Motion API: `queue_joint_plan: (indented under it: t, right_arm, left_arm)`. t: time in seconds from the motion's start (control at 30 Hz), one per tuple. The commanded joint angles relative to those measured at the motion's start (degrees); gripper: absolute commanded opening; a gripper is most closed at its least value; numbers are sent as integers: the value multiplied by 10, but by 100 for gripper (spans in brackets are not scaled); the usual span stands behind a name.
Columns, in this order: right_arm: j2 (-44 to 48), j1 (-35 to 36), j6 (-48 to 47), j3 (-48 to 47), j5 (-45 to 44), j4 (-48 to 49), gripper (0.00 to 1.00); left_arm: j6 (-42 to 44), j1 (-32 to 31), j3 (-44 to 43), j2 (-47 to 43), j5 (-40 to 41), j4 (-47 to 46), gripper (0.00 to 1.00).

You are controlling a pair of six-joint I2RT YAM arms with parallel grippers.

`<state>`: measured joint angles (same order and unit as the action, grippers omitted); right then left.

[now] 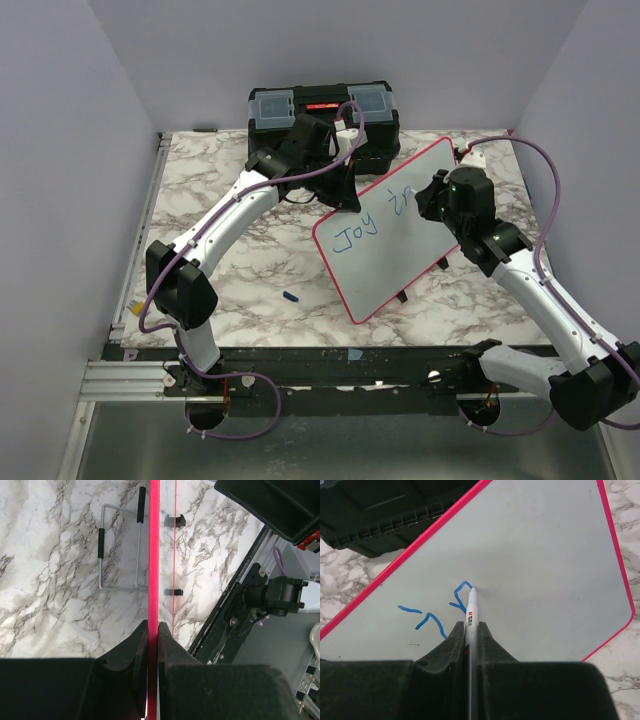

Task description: Write a sentence on the whiteboard

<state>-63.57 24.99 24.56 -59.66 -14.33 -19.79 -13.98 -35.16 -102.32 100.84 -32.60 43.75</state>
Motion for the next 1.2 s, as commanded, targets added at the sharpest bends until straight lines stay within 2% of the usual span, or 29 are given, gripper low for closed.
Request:
queue_joint_plan:
  t: [0.0, 0.53, 0.77, 1.17]
  right_arm:
    - [5, -2, 5, 19, -2, -2, 1]
    - [43, -1, 22, 54, -3, -17, 1]
    - [71, -2, 25, 33, -26, -61, 1]
    - [132, -1, 35, 20, 1, -115, 1]
  left_arm:
    - [26, -12, -23, 1, -19, 20, 0]
    - [42, -12, -45, 4, -7, 52, 0]
    - [39, -12, -29, -7, -4, 39, 0]
    - [25, -12, -2, -21, 5, 19, 0]
